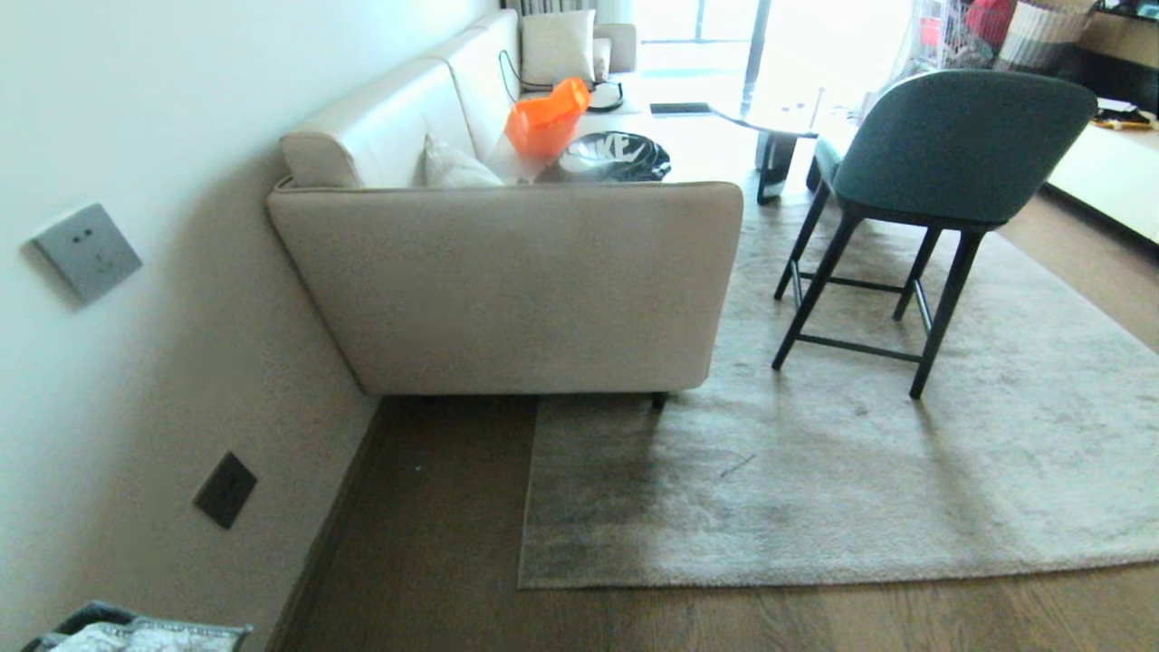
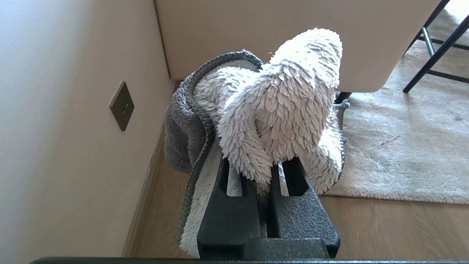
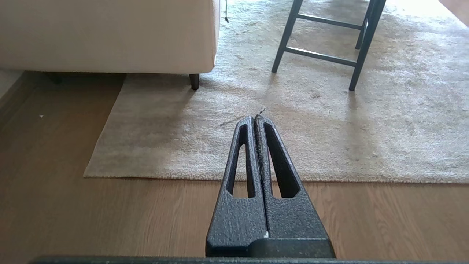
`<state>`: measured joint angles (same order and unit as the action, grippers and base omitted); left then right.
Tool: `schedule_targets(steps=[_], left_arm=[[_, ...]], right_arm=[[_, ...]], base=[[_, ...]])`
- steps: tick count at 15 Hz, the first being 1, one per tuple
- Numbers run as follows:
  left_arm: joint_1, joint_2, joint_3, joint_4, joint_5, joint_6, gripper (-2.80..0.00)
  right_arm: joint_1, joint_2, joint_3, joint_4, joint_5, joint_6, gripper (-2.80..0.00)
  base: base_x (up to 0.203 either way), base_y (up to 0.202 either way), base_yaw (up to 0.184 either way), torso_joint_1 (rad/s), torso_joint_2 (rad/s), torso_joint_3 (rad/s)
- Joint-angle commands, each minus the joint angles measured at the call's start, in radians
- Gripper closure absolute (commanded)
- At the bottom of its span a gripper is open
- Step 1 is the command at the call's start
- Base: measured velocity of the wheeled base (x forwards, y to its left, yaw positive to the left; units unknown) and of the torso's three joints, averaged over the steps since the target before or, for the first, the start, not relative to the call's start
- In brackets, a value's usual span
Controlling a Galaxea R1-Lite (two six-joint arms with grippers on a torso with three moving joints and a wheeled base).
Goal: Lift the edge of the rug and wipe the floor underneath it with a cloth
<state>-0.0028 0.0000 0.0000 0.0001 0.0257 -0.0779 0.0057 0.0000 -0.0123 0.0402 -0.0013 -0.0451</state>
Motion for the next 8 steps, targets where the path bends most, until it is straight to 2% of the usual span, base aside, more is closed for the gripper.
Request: schedule_targets(steps=[1, 8], left_arm=[[0.0, 0.0, 0.0, 0.0, 0.0, -0.002, 0.0], [0.0, 0.0, 0.0, 0.0, 0.0, 0.0, 0.0]], right_arm=[[0.0, 0.0, 0.0, 0.0, 0.001, -0.006, 0.0], [0.0, 0.001, 0.0, 0.0, 0.001, -0.002, 0.0]], base=[[0.0, 0.0, 0.0, -0.025, -0.27, -0.317], [0.0, 0.0, 0.0, -0.001, -0.41, -0.402]])
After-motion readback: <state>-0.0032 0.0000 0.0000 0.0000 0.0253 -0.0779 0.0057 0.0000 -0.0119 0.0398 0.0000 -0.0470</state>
